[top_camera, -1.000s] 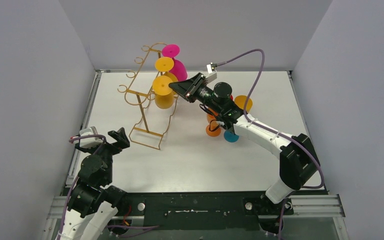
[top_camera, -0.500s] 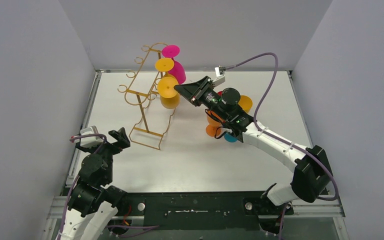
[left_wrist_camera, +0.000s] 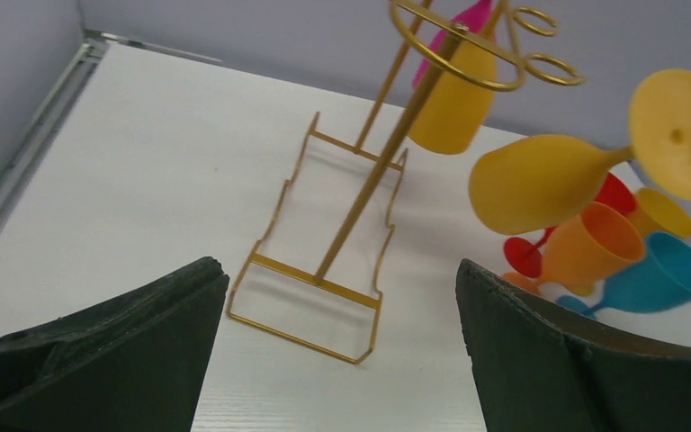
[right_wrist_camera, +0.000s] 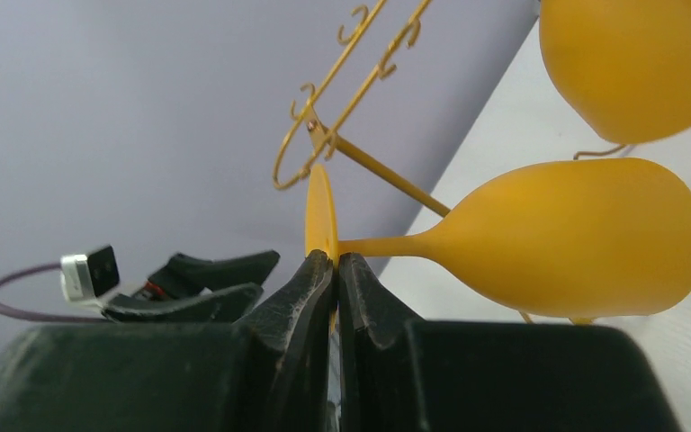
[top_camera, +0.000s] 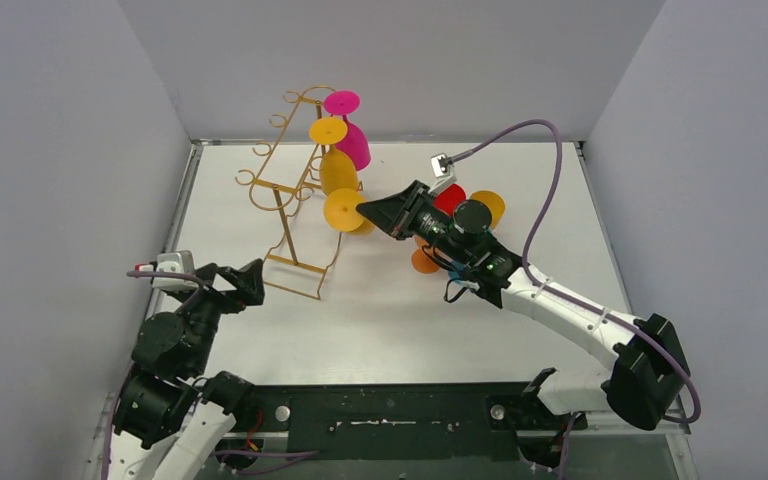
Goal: Take the wine glass off the wine glass rack
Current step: Pick up the wine glass from the wine rack, then place the wine glass at the center of the board.
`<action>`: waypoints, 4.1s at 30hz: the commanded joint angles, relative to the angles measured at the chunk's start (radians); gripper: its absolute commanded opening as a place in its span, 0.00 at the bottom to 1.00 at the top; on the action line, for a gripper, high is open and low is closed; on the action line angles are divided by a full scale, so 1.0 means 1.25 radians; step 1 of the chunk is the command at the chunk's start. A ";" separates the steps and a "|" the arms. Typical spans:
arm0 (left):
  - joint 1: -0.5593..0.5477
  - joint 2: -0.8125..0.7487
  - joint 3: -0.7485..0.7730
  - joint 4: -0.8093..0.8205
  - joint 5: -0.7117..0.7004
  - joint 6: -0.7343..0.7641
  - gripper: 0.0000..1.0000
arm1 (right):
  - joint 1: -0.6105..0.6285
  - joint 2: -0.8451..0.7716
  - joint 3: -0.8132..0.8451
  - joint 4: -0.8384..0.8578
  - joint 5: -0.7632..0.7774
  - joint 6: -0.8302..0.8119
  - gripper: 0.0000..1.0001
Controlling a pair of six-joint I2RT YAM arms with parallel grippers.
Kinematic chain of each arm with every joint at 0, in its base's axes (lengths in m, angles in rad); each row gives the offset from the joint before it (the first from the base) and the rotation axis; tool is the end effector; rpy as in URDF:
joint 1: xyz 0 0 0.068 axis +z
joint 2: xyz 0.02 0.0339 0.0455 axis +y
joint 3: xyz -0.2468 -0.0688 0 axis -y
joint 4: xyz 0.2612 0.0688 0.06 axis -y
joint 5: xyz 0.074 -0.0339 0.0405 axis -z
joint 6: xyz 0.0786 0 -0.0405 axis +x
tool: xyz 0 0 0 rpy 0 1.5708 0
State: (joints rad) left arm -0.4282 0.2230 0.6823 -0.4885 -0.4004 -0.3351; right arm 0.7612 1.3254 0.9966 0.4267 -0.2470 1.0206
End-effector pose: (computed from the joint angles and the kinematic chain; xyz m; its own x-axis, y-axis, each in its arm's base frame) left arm 0.1339 -0.0274 0.3334 -0.0343 -0.3173 -0.9477 0.0177 0.9479 -0.3180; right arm 0.2591 0.2734 0.3400 -0.6833 0.4906 -0.5407 -0.5021 0.2218 0.8358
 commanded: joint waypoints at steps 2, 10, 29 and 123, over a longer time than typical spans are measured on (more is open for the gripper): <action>0.000 0.024 0.035 -0.029 0.226 -0.077 0.97 | 0.007 -0.070 -0.031 0.045 -0.105 -0.157 0.00; 0.000 0.125 0.043 0.109 0.513 -0.134 0.97 | 0.013 -0.138 -0.064 -0.042 -0.187 -0.330 0.00; -0.001 0.238 -0.131 0.663 0.906 -0.447 0.52 | 0.082 -0.231 -0.078 -0.153 -0.312 -0.514 0.00; -0.144 0.098 -0.333 0.740 1.158 0.140 0.00 | -0.165 -0.184 -0.101 -0.098 -0.479 -0.268 0.88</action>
State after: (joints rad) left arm -0.6075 0.3767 0.2562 0.3908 0.9771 -0.3035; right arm 0.5568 1.1099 0.8742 0.1276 -0.6697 0.6254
